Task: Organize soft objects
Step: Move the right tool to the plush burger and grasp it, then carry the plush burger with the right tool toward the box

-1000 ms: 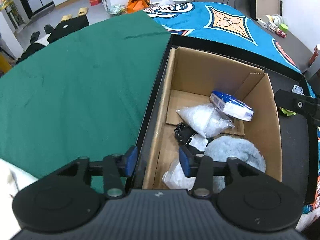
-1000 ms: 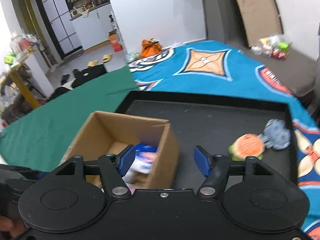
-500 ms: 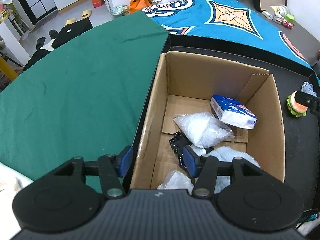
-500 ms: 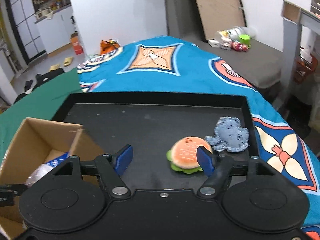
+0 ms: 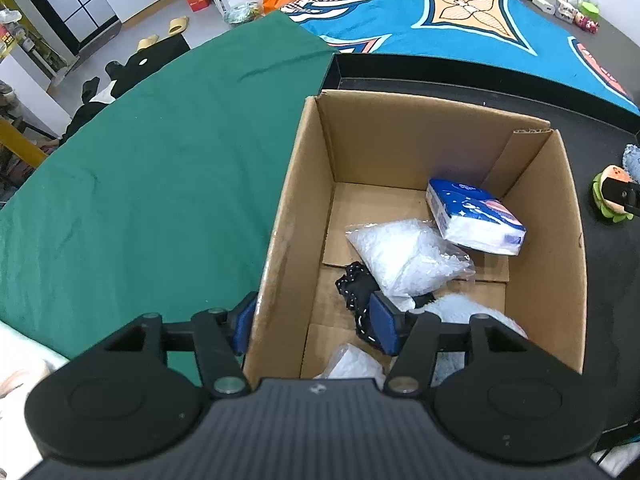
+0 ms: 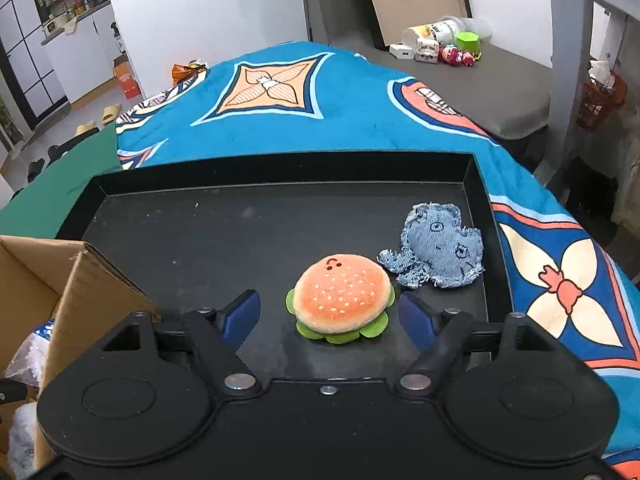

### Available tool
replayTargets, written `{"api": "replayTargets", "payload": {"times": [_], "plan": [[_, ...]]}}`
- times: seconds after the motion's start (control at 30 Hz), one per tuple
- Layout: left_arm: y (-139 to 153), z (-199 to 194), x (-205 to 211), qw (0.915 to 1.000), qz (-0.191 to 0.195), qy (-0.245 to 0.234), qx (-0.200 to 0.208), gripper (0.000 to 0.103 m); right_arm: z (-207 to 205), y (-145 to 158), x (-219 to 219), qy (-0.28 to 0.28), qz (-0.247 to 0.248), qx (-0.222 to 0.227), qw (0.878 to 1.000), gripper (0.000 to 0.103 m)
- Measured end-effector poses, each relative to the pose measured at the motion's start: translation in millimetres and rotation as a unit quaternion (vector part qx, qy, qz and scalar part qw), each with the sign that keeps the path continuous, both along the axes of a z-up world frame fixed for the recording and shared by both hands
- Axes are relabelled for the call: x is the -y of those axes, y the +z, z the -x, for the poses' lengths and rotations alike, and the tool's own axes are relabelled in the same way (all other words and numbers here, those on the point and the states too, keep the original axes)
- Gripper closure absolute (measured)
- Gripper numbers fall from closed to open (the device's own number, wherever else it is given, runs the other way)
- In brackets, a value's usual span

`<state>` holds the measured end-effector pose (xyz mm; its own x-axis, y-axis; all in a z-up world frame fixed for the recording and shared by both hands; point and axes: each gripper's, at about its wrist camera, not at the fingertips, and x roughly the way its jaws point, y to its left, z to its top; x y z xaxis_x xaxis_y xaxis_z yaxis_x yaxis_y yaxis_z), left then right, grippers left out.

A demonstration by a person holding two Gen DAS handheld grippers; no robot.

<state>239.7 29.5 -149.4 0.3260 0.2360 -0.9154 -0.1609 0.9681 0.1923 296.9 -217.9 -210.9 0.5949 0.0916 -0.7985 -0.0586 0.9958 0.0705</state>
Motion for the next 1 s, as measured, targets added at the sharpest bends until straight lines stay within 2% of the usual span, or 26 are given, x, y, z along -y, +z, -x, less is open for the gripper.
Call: {"api": "replayTargets", "payload": {"times": [0.17, 0.2, 0.27, 0.33, 0.47, 0.77, 1.0], "plan": [[-1, -2, 2, 1.0000, -0.004, 0.003, -0.002, 0.043, -4, -9, -4, 0.005, 0.019, 0.002, 1.000, 0.028], [-1, -1, 2, 1.0000, -0.004, 0.004, -0.002, 0.043, -5, -11, -4, 0.006, 0.024, 0.001, 1.000, 0.031], [-1, -1, 2, 1.0000, -0.004, 0.003, -0.001, 0.043, -7, -16, -3, 0.007, 0.018, -0.006, 1.000, 0.051], [-2, -2, 2, 1.0000, -0.005, 0.001, -0.003, 0.043, -6, -17, -1, 0.007, 0.012, -0.008, 1.000, 0.057], [-2, -2, 2, 1.0000, -0.006, 0.000, -0.002, 0.043, 4, -8, -3, 0.010, 0.017, 0.010, 1.000, 0.059], [2, 6, -2, 1.0000, 0.001, 0.001, 0.001, 0.043, 34, 31, -20, 0.030, -0.020, 0.036, 0.999, 0.058], [8, 16, -12, 0.9999, 0.014, 0.003, 0.008, 0.043, 44, 47, -38, 0.050, -0.009, 0.053, 0.997, 0.058]]}}
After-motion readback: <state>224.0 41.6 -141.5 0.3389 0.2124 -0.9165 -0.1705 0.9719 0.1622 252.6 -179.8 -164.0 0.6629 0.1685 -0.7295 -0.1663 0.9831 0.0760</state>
